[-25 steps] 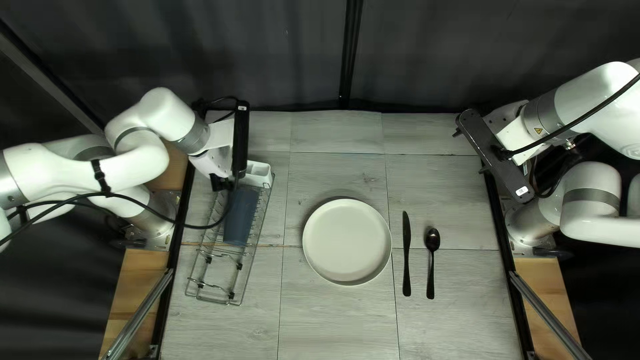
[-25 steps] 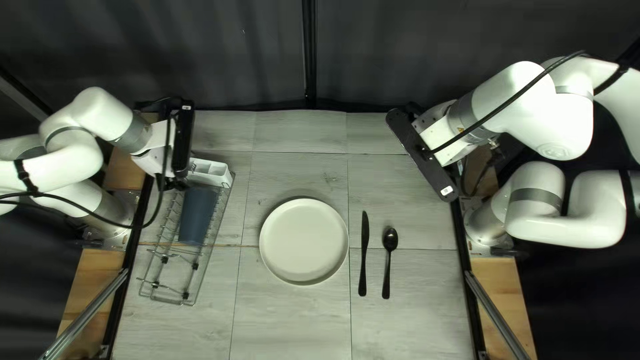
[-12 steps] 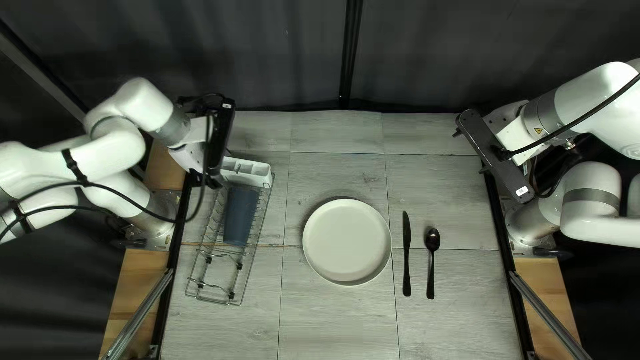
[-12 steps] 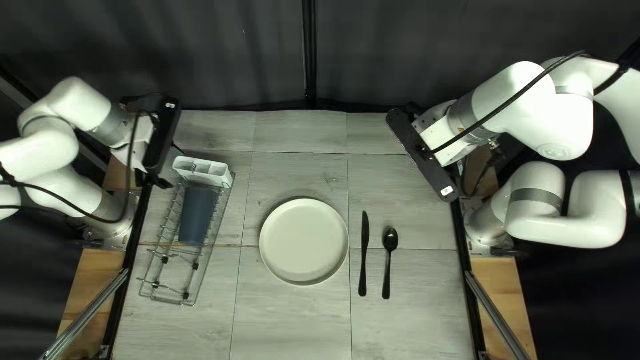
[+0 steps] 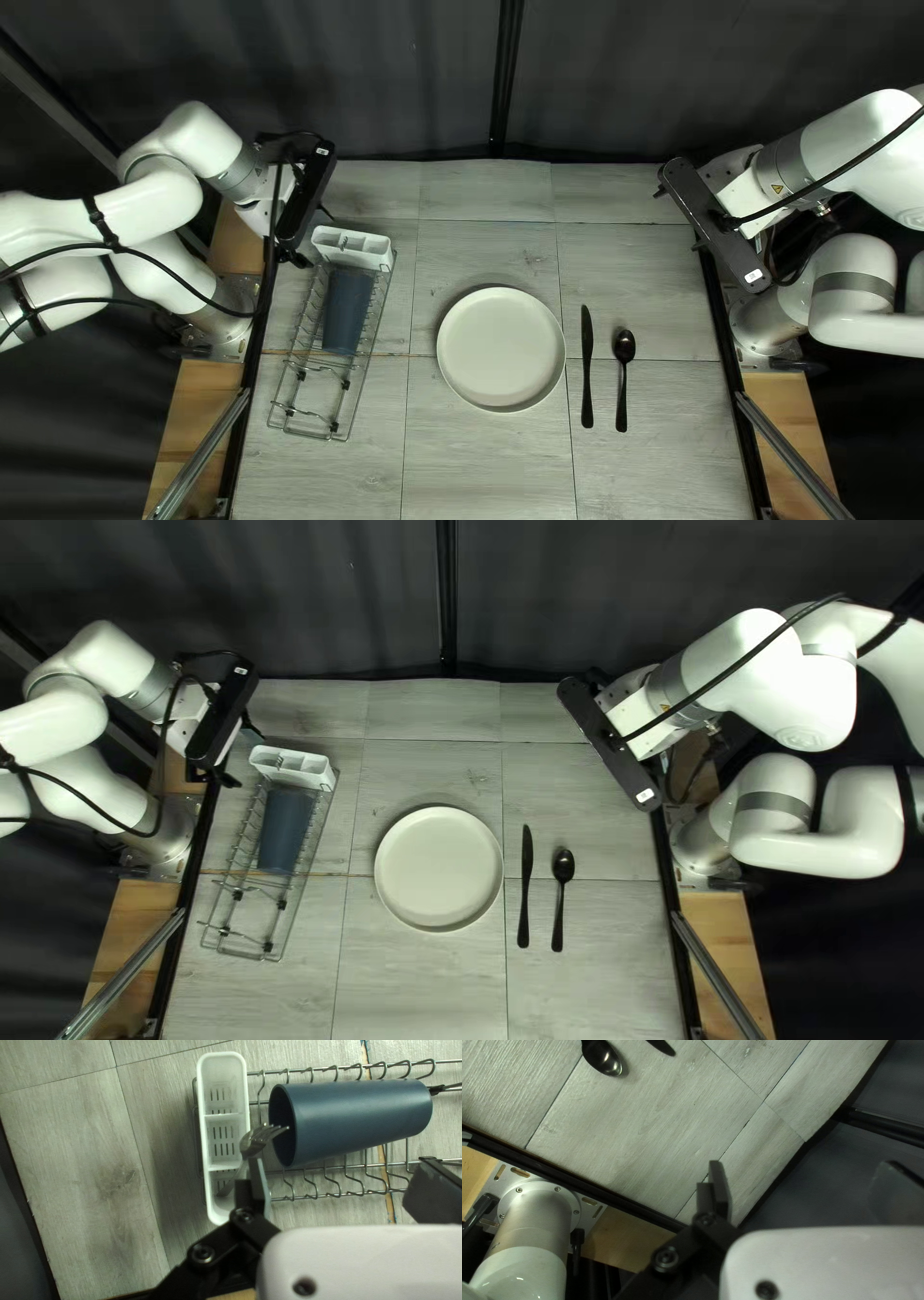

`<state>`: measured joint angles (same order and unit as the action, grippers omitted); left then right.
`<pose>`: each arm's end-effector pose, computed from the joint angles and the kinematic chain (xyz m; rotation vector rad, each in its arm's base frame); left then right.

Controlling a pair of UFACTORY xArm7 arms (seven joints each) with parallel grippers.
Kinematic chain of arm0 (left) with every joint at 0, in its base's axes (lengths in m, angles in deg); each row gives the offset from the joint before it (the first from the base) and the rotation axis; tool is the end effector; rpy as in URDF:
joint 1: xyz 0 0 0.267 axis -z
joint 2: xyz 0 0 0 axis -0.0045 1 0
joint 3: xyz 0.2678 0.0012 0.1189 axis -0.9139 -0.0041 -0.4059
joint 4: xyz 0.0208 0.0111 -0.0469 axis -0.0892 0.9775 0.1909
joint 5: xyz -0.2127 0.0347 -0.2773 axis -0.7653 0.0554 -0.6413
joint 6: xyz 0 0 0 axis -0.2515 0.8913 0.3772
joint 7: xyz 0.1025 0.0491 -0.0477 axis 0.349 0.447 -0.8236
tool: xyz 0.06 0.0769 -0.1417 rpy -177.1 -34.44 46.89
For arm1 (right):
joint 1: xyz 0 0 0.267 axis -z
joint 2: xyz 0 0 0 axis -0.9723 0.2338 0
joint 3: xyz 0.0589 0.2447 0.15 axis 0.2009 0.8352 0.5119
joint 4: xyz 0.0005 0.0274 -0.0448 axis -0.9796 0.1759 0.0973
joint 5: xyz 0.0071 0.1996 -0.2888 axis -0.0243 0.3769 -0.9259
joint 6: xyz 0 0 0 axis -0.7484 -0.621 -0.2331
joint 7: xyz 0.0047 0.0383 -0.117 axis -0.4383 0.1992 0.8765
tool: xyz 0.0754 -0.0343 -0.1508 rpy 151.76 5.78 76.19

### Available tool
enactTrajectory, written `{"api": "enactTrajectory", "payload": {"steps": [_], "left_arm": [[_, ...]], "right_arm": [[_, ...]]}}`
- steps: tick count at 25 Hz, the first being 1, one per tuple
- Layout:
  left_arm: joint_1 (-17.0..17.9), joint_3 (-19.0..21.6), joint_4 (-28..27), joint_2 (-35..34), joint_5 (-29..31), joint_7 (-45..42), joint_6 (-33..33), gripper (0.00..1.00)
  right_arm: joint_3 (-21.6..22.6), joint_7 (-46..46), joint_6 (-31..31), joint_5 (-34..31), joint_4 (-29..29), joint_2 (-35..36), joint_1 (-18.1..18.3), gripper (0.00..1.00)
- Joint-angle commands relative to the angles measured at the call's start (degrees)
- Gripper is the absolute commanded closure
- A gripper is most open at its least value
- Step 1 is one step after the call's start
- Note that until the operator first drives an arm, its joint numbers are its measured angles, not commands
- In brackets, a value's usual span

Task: Pick up and place plate onto table. Place down one fork to the left of the plate. Place spoon and knife to the right of the plate. Place cup above the knife and spoon

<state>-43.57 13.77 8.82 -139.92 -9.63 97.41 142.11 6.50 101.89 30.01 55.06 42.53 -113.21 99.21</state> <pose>0.2223 0.0846 0.1961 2.9868 -0.2694 0.6714 0.2872 -0.0554 0.3343 2.6703 0.9539 0.2520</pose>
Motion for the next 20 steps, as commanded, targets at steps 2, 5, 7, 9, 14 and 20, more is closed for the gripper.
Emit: {"api": "enactTrajectory", "payload": {"steps": [2, 5, 7, 9, 14, 20], "left_arm": [[-3.38, -5.46, 0.15, 1.76, 3.16, 5.19, -0.63, 0.00], [-4.00, -8.24, -0.65, 4.18, 4.21, 8.40, -1.23, 0.00], [-3.87, -9.83, -1.17, 6.43, 4.68, 10.75, -2.04, 0.00], [-3.89, -10.67, -1.33, 6.91, 4.94, 11.81, -1.83, 0.00], [-3.20, -10.85, -0.75, 2.44, 4.12, 11.46, 1.85, 0.00], [-4.78, -12.07, -0.68, -1.85, 4.49, 10.89, 5.15, 0.00]], "right_arm": [[0.00, 0.00, 0.00, 0.00, 0.00, 0.00, 0.00, 0.00], [0.00, 0.00, 0.00, 0.00, 0.00, 0.00, 0.00, 0.00], [0.00, 0.00, 0.00, 0.00, 0.00, 0.00, 0.00, 0.00], [0.00, 0.00, 0.00, 0.00, 0.00, 0.00, 0.00, 0.00], [0.00, 0.00, 0.00, 0.00, 0.00, 0.00, 0.00, 0.00], [0.00, 0.00, 0.00, 0.00, 0.00, 0.00, 0.00, 0.00]]}}
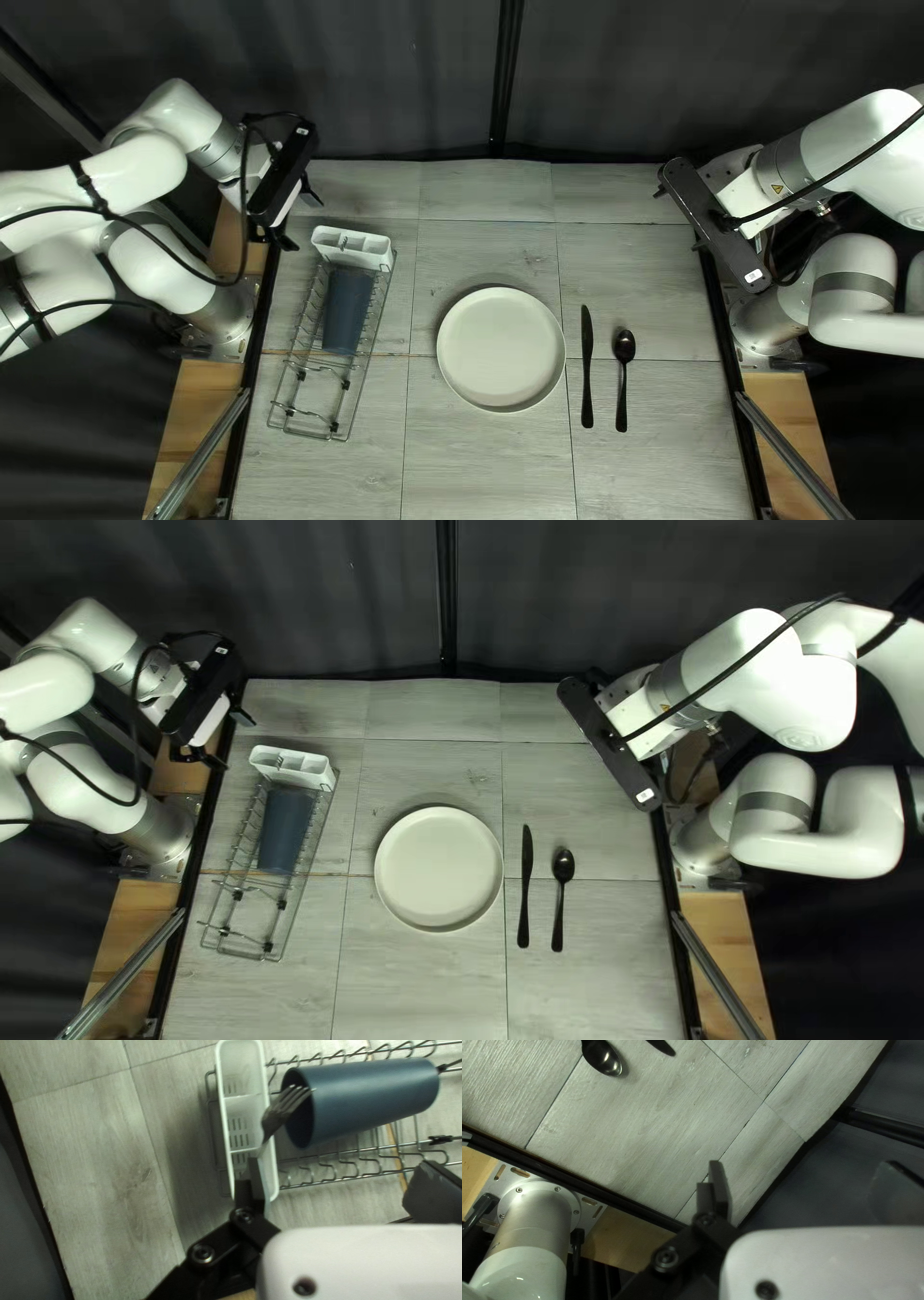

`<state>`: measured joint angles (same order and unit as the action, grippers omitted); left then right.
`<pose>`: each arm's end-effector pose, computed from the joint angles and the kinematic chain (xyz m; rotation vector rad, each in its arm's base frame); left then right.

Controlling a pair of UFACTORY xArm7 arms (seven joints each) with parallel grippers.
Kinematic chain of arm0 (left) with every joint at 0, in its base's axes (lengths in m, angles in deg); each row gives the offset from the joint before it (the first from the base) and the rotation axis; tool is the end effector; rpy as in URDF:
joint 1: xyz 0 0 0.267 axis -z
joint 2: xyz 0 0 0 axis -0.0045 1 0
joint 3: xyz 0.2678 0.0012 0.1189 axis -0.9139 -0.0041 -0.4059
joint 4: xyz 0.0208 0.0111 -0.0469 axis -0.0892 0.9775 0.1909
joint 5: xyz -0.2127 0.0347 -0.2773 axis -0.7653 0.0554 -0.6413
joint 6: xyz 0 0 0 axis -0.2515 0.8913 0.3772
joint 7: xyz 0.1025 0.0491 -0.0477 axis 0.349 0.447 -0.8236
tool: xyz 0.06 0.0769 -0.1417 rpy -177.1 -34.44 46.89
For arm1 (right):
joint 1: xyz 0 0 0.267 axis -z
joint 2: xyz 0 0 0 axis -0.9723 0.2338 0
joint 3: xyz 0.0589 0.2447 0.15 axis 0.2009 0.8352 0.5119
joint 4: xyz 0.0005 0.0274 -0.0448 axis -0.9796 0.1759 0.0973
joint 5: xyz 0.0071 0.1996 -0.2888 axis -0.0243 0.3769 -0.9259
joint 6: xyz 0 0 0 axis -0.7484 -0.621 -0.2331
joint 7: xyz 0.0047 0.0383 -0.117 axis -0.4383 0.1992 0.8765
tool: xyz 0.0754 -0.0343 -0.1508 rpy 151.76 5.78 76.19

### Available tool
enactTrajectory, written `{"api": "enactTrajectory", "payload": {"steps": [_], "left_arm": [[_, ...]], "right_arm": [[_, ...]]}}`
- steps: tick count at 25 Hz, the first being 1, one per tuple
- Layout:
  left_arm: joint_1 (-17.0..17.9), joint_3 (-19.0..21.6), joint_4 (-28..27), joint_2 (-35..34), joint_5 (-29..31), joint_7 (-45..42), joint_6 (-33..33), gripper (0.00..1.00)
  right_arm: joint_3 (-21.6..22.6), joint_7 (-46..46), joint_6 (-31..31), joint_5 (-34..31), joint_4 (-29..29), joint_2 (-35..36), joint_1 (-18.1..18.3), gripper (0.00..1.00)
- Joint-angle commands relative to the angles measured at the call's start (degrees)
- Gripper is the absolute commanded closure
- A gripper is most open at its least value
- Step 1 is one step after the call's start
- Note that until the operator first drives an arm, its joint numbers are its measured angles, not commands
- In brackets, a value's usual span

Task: Pick up and place plate onto table. Place down one fork to the left of the plate. Place spoon and knife to the right of the plate. Place cup above the knife and spoon

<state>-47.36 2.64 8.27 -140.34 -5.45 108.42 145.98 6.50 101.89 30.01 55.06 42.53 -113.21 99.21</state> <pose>0.2022 0.0974 0.2040 2.9043 -0.3926 0.7803 0.2872 -0.0554 0.3343 2.6703 0.9539 0.2520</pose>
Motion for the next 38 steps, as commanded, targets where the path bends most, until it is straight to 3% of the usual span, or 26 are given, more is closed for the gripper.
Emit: {"api": "enactTrajectory", "payload": {"steps": [1, 5, 15, 21, 26, 32, 38], "left_arm": [[-1.80, -1.85, -0.27, -1.60, 0.77, 0.17, 1.54, 0.00], [-3.58, -3.20, -0.01, -2.65, 0.76, -0.25, 1.25, 0.00], [-4.37, 1.19, 4.70, -6.45, -4.42, -6.79, -7.20, 0.00], [0.03, 3.51, 4.02, -0.81, -7.92, -6.74, -13.91, 0.00], [-0.23, 0.15, 2.17, 2.41, -6.91, -3.30, -13.60, 0.00], [1.97, -2.02, 0.61, 6.52, -7.82, -0.18, -15.21, 0.00], [2.02, -0.35, 1.72, 4.03, -8.29, -1.81, -14.96, 0.00]], "right_arm": [[0.00, 0.00, 0.00, 0.00, 0.00, 0.00, 0.00, 0.00], [0.00, 0.00, 0.00, 0.00, 0.00, 0.00, 0.00, 0.00], [0.00, 0.00, 0.00, 0.00, 0.00, 0.00, 0.00, 0.00], [0.00, 0.00, 0.00, 0.00, 0.00, 0.00, 0.00, 0.00], [0.00, 0.00, 0.00, 0.00, 0.00, 0.00, 0.00, 0.00], [0.00, 0.00, 0.00, 0.00, 0.00, 0.00, 0.00, 0.00], [0.00, 0.00, 0.00, 0.00, 0.00, 0.00, 0.00, 0.00]]}}
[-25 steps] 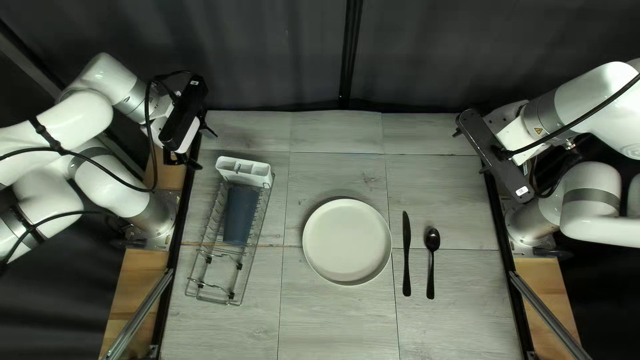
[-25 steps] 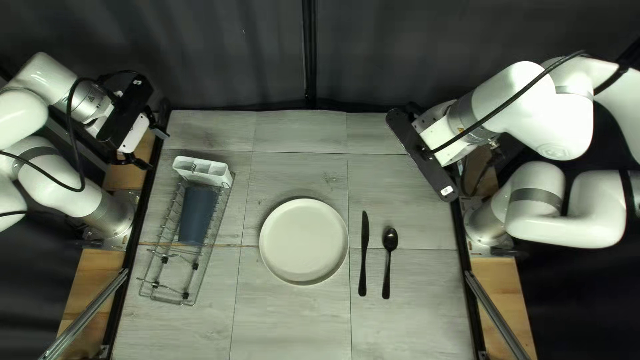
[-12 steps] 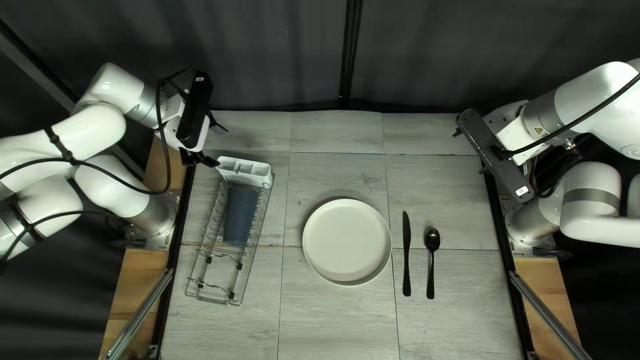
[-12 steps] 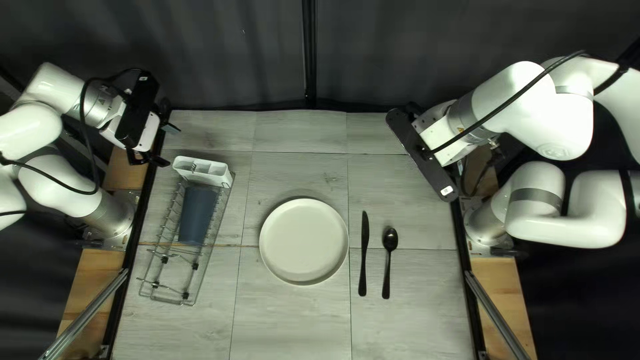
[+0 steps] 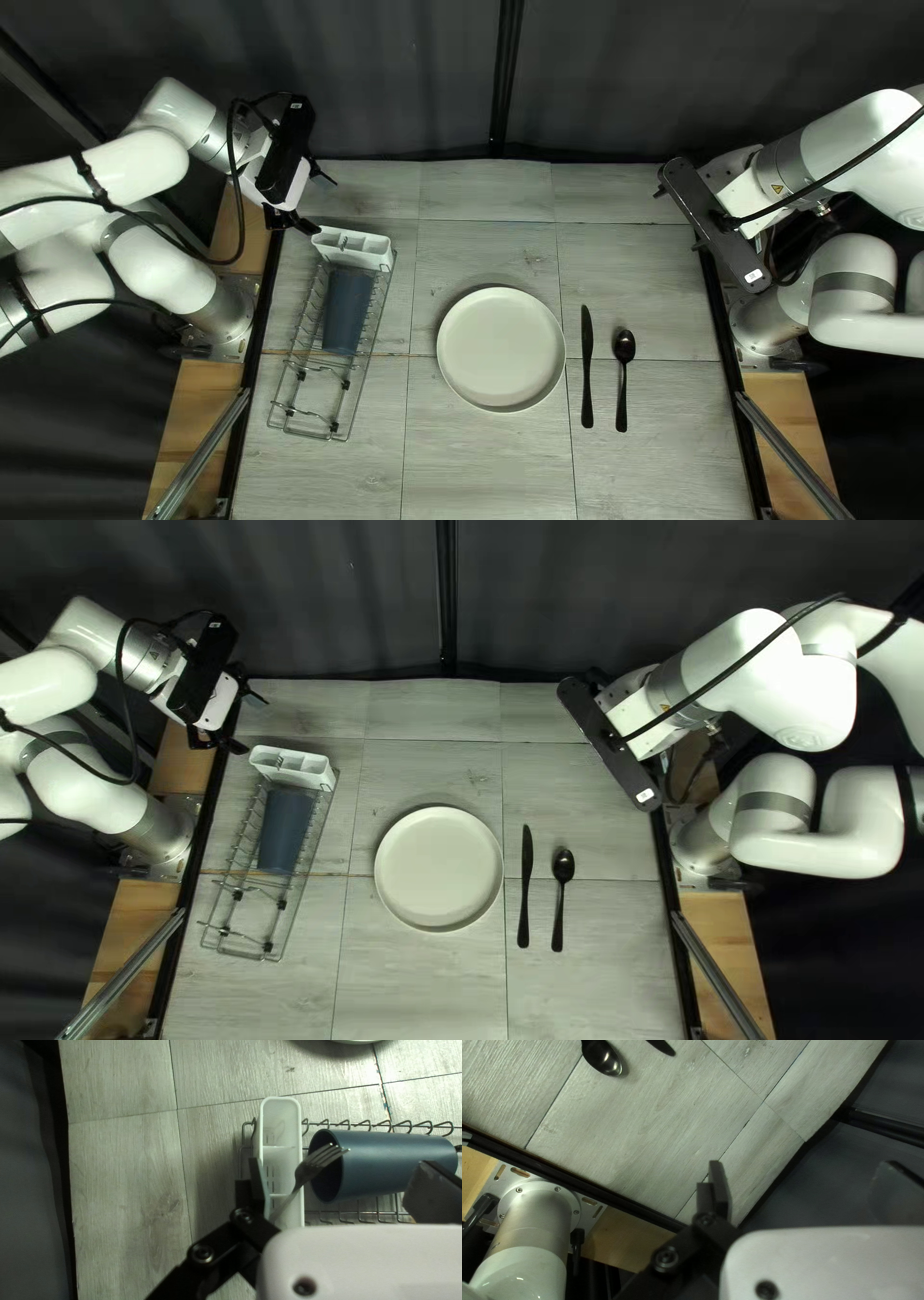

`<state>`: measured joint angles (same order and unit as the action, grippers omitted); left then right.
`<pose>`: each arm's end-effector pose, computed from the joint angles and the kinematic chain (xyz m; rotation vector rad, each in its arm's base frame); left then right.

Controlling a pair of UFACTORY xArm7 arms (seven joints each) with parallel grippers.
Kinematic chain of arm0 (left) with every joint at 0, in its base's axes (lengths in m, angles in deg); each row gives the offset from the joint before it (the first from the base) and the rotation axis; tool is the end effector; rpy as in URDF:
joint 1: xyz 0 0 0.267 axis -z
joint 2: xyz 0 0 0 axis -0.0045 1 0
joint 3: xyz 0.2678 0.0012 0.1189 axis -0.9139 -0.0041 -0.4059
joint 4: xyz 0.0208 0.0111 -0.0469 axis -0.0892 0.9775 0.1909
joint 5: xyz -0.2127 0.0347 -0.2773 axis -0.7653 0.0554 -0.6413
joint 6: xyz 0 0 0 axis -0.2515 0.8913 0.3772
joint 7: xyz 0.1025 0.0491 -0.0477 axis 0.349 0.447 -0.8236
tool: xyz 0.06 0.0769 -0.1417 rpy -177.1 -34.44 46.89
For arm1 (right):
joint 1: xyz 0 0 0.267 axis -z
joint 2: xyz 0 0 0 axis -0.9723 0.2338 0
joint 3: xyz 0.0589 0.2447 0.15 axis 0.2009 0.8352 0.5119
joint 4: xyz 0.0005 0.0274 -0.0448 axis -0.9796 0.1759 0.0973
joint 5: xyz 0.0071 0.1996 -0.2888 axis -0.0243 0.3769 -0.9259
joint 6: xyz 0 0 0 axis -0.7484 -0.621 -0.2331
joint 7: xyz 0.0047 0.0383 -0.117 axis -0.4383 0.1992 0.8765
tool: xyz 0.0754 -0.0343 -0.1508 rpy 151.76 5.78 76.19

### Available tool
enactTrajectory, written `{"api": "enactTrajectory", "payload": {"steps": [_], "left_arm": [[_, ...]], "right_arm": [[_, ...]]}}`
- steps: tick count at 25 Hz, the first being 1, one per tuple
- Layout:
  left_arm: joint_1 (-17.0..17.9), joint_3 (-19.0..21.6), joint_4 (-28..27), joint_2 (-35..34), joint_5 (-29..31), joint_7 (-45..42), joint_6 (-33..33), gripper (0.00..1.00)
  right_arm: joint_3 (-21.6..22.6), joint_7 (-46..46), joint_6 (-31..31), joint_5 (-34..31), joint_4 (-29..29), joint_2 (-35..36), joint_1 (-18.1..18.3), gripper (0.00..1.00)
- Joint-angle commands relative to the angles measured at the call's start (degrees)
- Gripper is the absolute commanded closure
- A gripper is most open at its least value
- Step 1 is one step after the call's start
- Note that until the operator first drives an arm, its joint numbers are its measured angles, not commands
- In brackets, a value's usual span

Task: Pick up and place plate onto table. Place down one fork to the left of the plate. Place spoon and knife to the right of the plate. Place cup above the knife and spoon

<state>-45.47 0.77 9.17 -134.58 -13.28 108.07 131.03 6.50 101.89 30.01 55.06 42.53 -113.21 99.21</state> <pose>0.2421 0.1340 0.2188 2.8871 -0.1807 1.0439 0.2872 -0.0554 0.3343 2.6703 0.9539 0.2520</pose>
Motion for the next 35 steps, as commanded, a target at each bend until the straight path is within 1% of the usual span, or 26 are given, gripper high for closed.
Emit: {"api": "enactTrajectory", "payload": {"steps": [1, 6, 8, 12, 16, 20, 26, 30, 35], "left_arm": [[0.41, 2.54, 1.14, -2.14, -0.89, -2.38, -0.56, 0.00], [2.53, 7.03, 1.48, -0.79, -3.66, -6.02, -5.15, 0.00], [3.29, 7.91, 1.34, 0.22, -4.45, -6.53, -6.62, 0.00], [4.27, 8.96, 1.15, 1.40, -5.61, -7.19, -8.53, 0.00], [6.43, 9.84, 0.44, 4.37, -7.49, -6.89, -11.65, 0.00], [6.93, 9.44, 0.20, 5.12, -7.68, -6.06, -12.11, 0.00], [10.21, 10.97, 0.00, 7.67, -11.14, -6.51, -16.24, 0.00], [10.47, 11.69, 0.33, 7.87, -11.62, -6.88, -17.50, 0.00], [8.63, 13.75, 1.66, 3.95, -9.47, -8.66, -15.93, 0.00]], "right_arm": [[0.00, 0.00, 0.00, 0.00, 0.00, 0.00, 0.00, 0.00], [0.00, 0.00, 0.00, 0.00, 0.00, 0.00, 0.00, 0.00], [0.00, 0.00, 0.00, 0.00, 0.00, 0.00, 0.00, 0.00], [0.00, 0.00, 0.00, 0.00, 0.00, 0.00, 0.00, 0.00], [0.00, 0.00, 0.00, 0.00, 0.00, 0.00, 0.00, 0.00], [0.00, 0.00, 0.00, 0.00, 0.00, 0.00, 0.00, 0.00], [0.00, 0.00, 0.00, 0.00, 0.00, 0.00, 0.00, 0.00], [0.00, 0.00, 0.00, 0.00, 0.00, 0.00, 0.00, 0.00], [0.00, 0.00, 0.00, 0.00, 0.00, 0.00, 0.00, 0.00]]}}
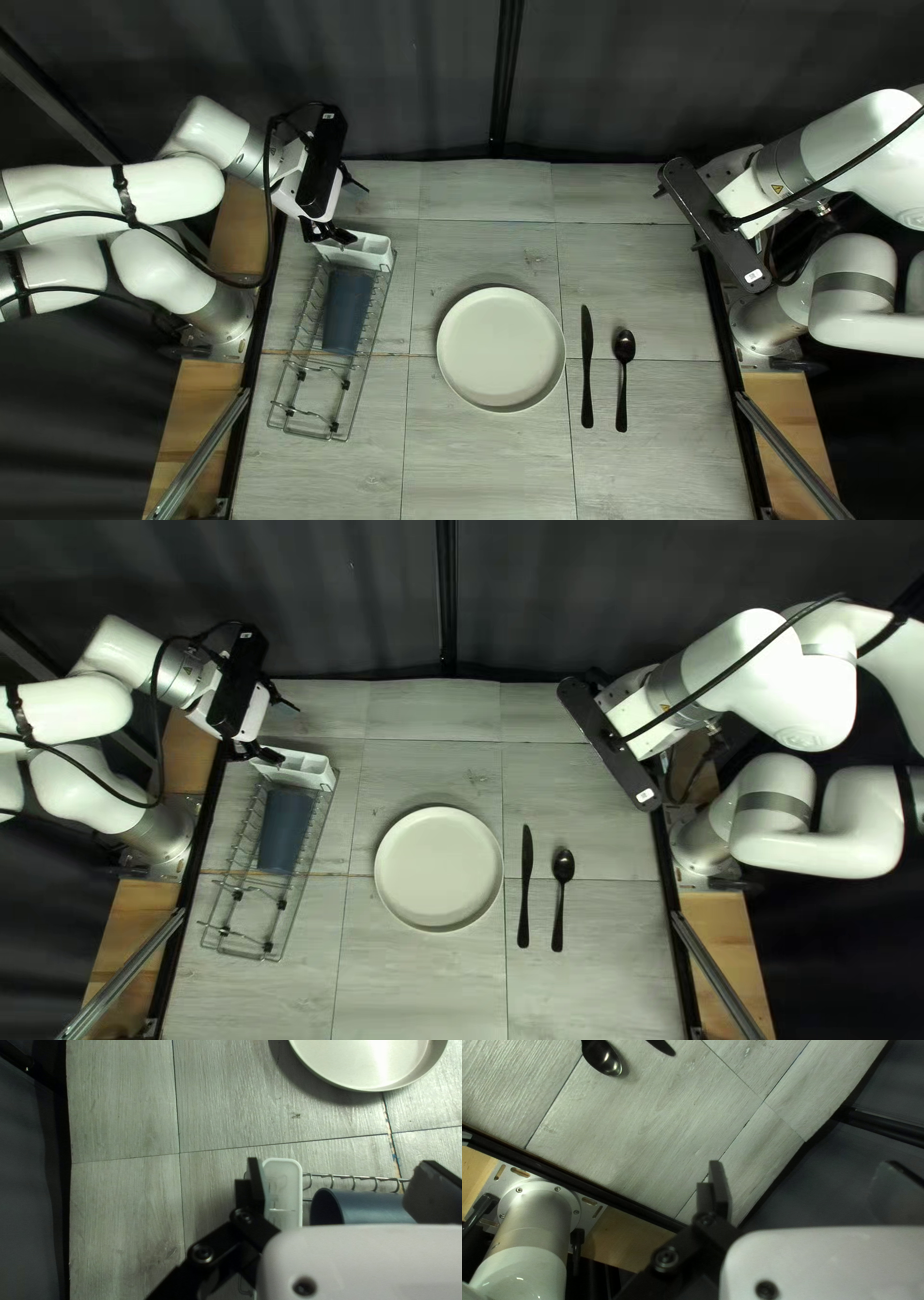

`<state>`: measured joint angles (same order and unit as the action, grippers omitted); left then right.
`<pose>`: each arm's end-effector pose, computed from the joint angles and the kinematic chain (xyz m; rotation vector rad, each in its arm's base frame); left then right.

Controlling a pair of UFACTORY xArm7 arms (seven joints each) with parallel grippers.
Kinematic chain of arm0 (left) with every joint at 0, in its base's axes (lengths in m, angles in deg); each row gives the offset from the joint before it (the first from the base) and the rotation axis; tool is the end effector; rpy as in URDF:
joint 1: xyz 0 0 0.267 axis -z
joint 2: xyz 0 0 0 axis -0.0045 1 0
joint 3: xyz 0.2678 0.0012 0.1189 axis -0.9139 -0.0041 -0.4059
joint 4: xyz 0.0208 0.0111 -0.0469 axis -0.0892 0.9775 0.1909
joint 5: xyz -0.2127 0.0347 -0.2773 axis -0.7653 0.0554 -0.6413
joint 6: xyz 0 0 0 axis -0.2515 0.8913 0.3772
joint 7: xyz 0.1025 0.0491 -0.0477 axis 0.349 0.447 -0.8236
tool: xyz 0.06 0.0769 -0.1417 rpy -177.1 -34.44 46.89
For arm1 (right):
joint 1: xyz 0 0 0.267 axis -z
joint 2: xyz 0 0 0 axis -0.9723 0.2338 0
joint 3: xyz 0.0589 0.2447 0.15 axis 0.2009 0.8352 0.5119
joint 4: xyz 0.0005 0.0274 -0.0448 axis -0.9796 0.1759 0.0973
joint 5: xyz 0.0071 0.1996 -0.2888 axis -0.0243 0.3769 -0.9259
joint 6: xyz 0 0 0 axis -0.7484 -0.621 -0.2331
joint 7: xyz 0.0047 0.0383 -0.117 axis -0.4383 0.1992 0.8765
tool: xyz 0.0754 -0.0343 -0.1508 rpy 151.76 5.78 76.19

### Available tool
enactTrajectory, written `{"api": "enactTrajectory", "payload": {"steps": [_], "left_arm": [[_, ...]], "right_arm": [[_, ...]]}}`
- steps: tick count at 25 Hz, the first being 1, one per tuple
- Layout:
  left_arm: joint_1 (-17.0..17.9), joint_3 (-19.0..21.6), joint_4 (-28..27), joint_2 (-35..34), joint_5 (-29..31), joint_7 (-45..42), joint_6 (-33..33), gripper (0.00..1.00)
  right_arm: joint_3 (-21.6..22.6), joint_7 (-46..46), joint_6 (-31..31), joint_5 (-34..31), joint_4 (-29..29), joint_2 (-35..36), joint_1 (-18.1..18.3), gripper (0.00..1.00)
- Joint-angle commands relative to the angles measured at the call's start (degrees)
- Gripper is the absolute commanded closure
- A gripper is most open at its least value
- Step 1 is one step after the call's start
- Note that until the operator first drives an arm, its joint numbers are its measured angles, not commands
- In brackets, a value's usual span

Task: Pick up and place plate onto table. Place down one fork to the left of the plate. Place spoon and knife to the right of the plate. Place cup above the knife and spoon

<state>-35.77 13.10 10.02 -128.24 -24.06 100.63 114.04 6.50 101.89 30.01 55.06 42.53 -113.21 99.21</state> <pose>0.2991 0.1235 0.2180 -2.9399 0.1018 -1.0998 0.2872 -0.0554 0.3343 2.6703 0.9539 0.2520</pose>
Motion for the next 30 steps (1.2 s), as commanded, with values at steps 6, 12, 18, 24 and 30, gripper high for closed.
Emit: {"api": "enactTrajectory", "payload": {"steps": [6, 12, 18, 24, 30], "left_arm": [[-2.09, 4.55, 3.34, -8.14, 3.93, -3.09, 3.99, 0.00], [-0.97, 5.13, 5.50, -8.95, 4.17, -1.90, 3.95, 0.00], [1.76, 6.03, 5.62, -4.49, 3.11, 0.26, 0.05, 0.00], [2.36, 6.06, 5.98, -2.64, 3.49, 1.86, -0.76, 0.00], [3.28, 5.74, 5.91, 0.68, 3.25, 4.16, -3.12, 0.00]], "right_arm": [[0.00, 0.00, 0.00, 0.00, 0.00, 0.00, 0.00, 0.00], [0.00, 0.00, 0.00, 0.00, 0.00, 0.00, 0.00, 0.00], [0.00, 0.00, 0.00, 0.00, 0.00, 0.00, 0.00, 0.00], [0.00, 0.00, 0.00, 0.00, 0.00, 0.00, 0.00, 0.00], [0.00, 0.00, 0.00, 0.00, 0.00, 0.00, 0.00, 0.00]]}}
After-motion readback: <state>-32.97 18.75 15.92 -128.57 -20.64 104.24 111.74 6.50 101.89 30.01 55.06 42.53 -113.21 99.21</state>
